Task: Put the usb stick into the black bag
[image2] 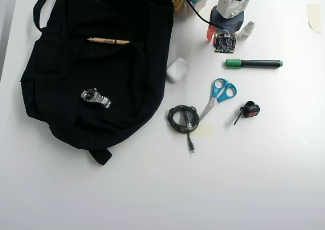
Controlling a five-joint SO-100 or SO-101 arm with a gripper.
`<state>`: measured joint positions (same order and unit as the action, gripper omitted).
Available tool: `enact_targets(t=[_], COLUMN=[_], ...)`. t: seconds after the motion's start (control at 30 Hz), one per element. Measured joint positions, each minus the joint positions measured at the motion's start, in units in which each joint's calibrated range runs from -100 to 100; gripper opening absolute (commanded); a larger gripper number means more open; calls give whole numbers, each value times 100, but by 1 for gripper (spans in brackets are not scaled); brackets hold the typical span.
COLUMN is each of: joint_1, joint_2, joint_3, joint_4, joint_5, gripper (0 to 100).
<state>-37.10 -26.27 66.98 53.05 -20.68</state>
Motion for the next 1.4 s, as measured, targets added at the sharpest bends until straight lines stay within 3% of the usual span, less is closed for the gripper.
enact_targets(t=[0.37,0.53,1.17,1.4], joint_1=[7,51,51,125], joint_2=[0,0,8,17], joint_3=[9,17,-43,-683], joint_4=[0,0,34,844], joint_5=[0,0,0,0], gripper=[13,2,2,2])
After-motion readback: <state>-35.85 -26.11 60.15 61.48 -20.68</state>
